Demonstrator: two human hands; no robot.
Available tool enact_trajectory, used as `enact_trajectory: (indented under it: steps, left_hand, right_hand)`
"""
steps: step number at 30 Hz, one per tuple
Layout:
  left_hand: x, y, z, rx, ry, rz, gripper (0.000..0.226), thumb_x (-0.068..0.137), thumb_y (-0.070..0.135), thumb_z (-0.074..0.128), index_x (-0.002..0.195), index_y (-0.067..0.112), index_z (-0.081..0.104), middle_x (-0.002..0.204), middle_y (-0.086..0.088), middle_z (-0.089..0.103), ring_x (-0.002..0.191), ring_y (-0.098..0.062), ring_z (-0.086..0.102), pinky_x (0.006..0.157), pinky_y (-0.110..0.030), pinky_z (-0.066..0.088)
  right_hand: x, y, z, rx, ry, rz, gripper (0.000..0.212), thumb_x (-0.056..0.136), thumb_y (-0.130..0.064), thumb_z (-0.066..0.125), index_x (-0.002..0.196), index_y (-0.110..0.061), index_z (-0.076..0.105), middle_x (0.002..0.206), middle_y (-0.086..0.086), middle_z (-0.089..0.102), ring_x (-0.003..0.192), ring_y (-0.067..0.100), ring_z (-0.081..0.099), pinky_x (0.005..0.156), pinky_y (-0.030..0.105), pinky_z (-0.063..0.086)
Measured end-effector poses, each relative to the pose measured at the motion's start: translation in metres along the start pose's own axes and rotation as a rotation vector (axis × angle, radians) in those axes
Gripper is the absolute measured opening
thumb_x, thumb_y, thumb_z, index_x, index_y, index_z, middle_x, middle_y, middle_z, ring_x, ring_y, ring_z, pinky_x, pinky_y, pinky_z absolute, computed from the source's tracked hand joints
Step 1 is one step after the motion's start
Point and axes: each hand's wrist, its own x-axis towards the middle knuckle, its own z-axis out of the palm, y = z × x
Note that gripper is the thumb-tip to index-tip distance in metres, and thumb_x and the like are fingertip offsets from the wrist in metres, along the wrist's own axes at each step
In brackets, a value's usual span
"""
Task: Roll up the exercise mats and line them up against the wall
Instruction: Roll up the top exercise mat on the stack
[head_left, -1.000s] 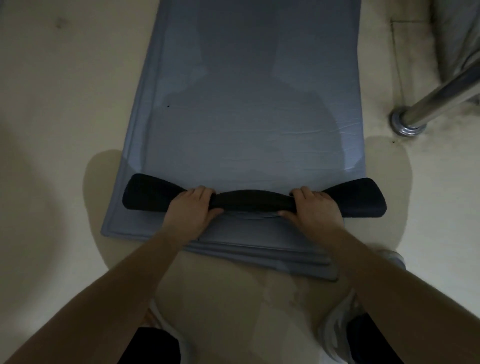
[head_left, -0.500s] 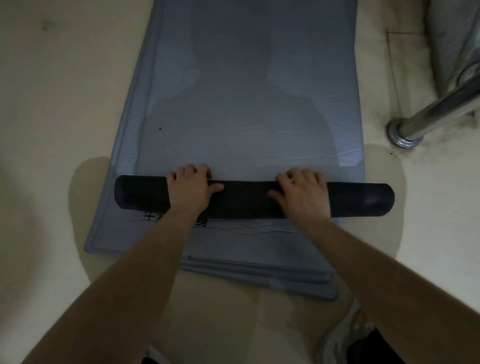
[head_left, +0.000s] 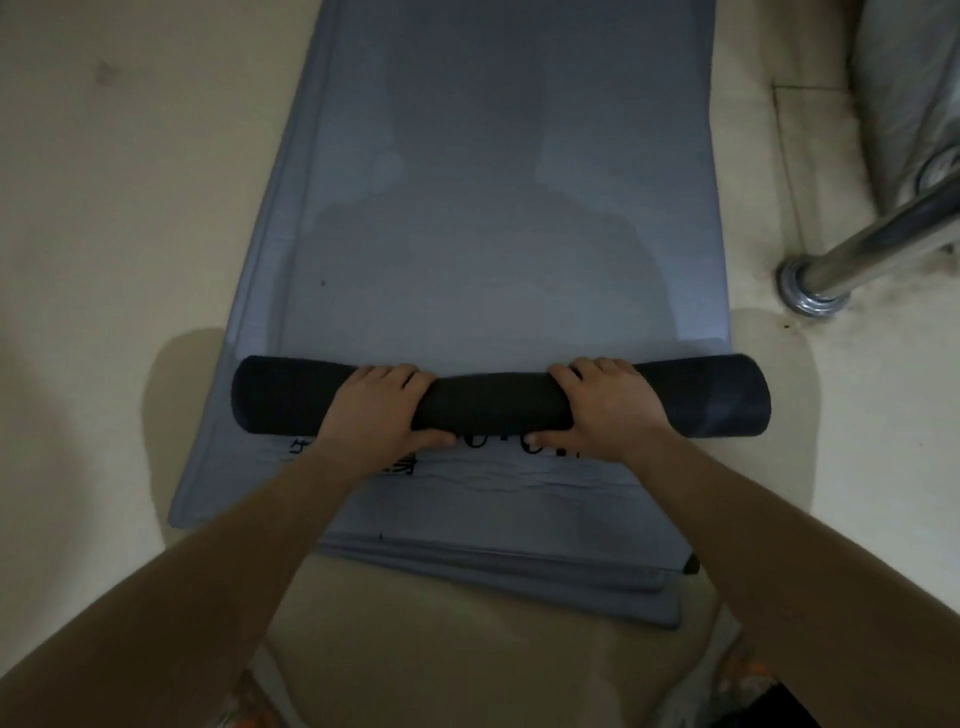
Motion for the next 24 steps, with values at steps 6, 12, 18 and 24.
enact_trajectory:
  steps: [6, 12, 18, 24]
  left_hand:
    - [-0.023, 0.011, -0.024, -0.28, -0.437, -0.014, 0.109, 0.05, 0.106, 0.026, 0.123, 0.031, 0.058, 0.114, 0.006, 0.067, 0.098, -0.015, 0.061, 0.084, -0.034, 0.051]
    - [0.01, 0.004, -0.042, -0.444, -0.658, -0.155, 0.072, 0.071, 0.076, 0.067, 0.128, 0.032, 0.061, 0.125, 0.002, 0.065, 0.102, -0.015, 0.059, 0.084, -0.032, 0.046]
    - [-0.026, 0.057, -0.02, -0.107, 0.195, -0.237, 0.068, 0.083, 0.069, 0.056, 0.137, 0.028, 0.054, 0.14, -0.009, 0.056, 0.128, -0.038, 0.051, 0.107, -0.058, 0.032]
    - [0.022, 0.032, 0.001, -0.009, -0.021, -0.054, 0.114, 0.066, 0.081, 0.064, 0.157, 0.03, 0.018, 0.156, -0.008, 0.037, 0.144, -0.035, 0.028, 0.117, -0.061, 0.014]
  right_hand:
    - [-0.043, -0.008, -0.012, 0.282, -0.307, 0.023, 0.091, 0.062, -0.1, 0.043, 0.12, -0.031, 0.057, 0.112, -0.002, 0.066, 0.098, 0.02, 0.061, 0.087, 0.038, 0.051]
    - [-0.085, -0.032, 0.026, 0.032, 0.165, 0.18, 0.086, 0.081, -0.084, 0.03, 0.141, -0.024, 0.047, 0.13, 0.01, 0.059, 0.118, 0.035, 0.054, 0.107, 0.058, 0.035]
    - [-0.028, 0.013, -0.021, 0.071, -0.074, 0.077, 0.083, 0.082, -0.089, 0.022, 0.138, -0.031, 0.041, 0.122, 0.006, 0.06, 0.107, 0.029, 0.057, 0.092, 0.044, 0.044]
    - [-0.029, -0.015, 0.01, 0.058, 0.282, 0.231, 0.082, 0.087, -0.076, 0.041, 0.148, -0.022, 0.038, 0.148, 0.016, 0.042, 0.139, 0.039, 0.037, 0.117, 0.058, 0.016]
